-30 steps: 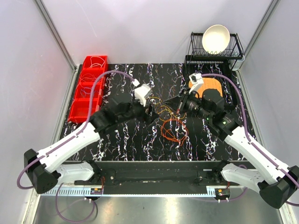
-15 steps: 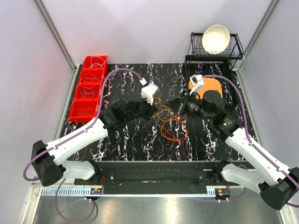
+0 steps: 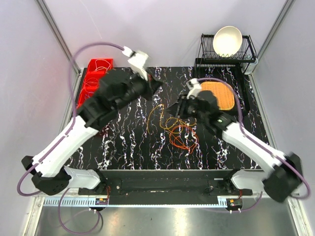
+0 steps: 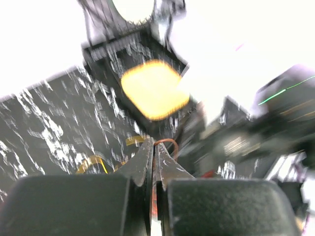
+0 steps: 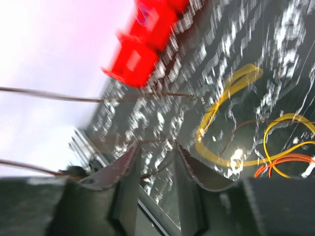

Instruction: Untangle the cables

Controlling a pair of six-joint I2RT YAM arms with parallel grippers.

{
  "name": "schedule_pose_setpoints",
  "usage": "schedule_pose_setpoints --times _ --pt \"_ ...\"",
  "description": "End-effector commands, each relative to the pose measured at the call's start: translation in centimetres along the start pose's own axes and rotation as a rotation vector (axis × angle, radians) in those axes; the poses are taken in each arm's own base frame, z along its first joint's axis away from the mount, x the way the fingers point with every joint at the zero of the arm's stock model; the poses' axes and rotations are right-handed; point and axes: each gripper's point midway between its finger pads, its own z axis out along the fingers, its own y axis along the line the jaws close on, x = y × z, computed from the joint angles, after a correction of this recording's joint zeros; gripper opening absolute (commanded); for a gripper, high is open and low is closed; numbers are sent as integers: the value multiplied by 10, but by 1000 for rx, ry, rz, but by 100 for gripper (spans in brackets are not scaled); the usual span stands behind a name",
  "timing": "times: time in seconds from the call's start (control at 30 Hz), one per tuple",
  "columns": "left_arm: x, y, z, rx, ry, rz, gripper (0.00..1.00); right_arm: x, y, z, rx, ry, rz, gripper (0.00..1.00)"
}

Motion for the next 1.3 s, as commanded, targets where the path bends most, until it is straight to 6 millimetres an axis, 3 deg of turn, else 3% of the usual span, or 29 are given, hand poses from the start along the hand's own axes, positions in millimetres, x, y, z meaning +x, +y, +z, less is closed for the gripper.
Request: schedule_pose_setpoints --times 0.0,0.07,0.27,0.43,0.57,0.77,1.0,1.27 --pt "-78 3 -33 0 -167 -53 0 44 -32 40 39 174 63 42" --pt "-92 13 -40 -29 -193 -58 0 59 -43 45 61 203 94 44" --pt "-129 48 -60 -140 -285 -91 0 67 -49 46 56 199 92 54" --pt "-157 55 -72 -163 -356 -85 0 77 -50 45 33 222 99 56" --pt "-156 66 -71 -206 -349 -79 0 85 -57 45 48 233 106 55" --pt "-142 102 -84 -352 -319 -56 0 90 -72 38 111 223 75 56" --pt "-130 150 -120 -558 -290 -12 0 101 -87 33 160 235 60 57" --pt "-139 191 -165 -769 -310 40 0 120 -109 30 218 267 43 56"
